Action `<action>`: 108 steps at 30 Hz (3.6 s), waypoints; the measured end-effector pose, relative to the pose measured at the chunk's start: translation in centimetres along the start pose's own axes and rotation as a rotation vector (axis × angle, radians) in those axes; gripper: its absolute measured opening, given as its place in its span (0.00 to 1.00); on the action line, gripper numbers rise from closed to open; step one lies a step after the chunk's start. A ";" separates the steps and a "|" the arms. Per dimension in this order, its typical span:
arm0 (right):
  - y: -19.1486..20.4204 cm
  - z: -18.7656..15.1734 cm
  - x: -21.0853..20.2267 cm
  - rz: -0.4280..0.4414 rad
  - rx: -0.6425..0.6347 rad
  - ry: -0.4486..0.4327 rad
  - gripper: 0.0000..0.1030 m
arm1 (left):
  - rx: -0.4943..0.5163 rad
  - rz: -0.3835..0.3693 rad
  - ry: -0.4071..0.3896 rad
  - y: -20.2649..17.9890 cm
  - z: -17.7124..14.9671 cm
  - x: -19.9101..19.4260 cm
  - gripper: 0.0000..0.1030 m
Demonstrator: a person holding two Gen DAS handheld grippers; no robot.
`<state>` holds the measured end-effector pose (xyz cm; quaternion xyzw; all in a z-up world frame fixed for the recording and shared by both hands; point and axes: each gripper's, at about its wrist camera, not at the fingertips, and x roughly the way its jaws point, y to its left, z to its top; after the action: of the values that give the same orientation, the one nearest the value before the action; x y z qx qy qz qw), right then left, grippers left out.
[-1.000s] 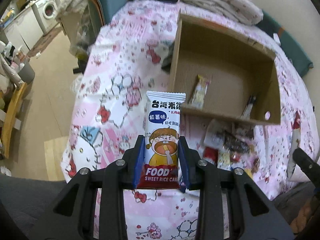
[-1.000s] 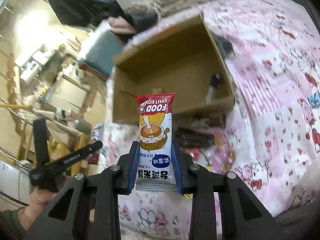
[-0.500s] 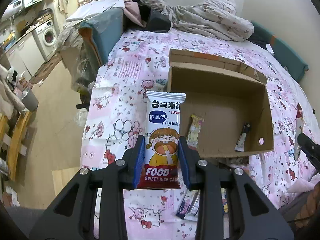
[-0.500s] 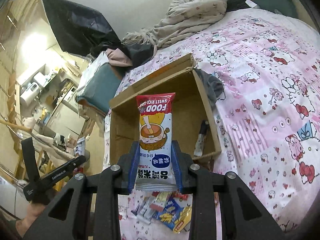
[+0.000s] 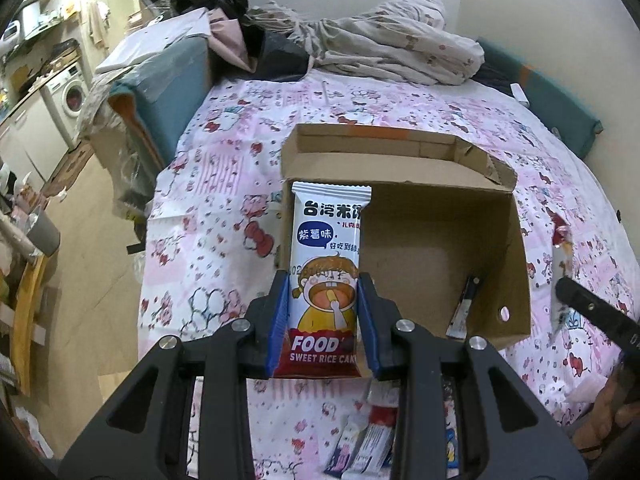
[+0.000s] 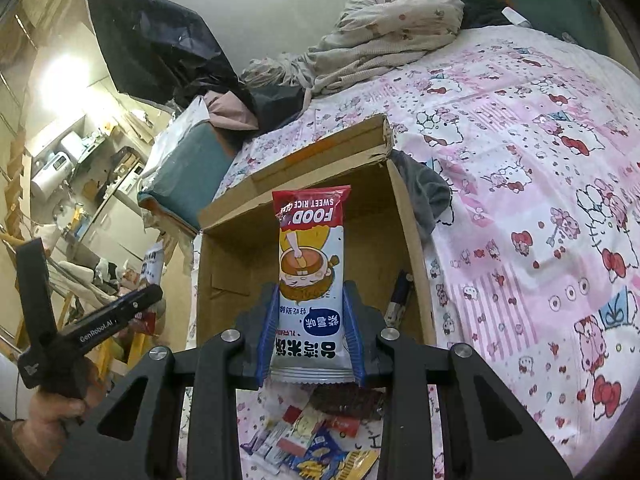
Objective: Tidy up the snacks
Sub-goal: 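Carry both FOOD packets over the box with both tools, then open both tools to drop the FOOD packets into the box, then withdraw both tools from the box toward the snack pile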
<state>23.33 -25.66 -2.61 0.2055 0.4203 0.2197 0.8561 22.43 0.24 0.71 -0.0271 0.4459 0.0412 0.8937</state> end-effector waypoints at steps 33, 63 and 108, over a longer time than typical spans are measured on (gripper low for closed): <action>-1.0 0.3 8.6 -0.058 -0.025 0.167 0.32 | 0.047 -0.058 0.048 -1.9 -0.2 8.7 0.29; -0.4 1.5 7.2 -0.017 -0.022 0.080 0.74 | 0.064 -0.069 -0.017 -2.0 0.2 6.6 0.80; -0.6 -7.4 -0.9 -0.040 0.140 0.185 0.96 | -0.034 -0.134 0.171 2.7 -8.3 -1.0 0.99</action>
<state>16.97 -25.40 -6.54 0.2353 0.5157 0.1908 0.8014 15.02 2.17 -3.53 -0.0755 0.5171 -0.0132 0.8525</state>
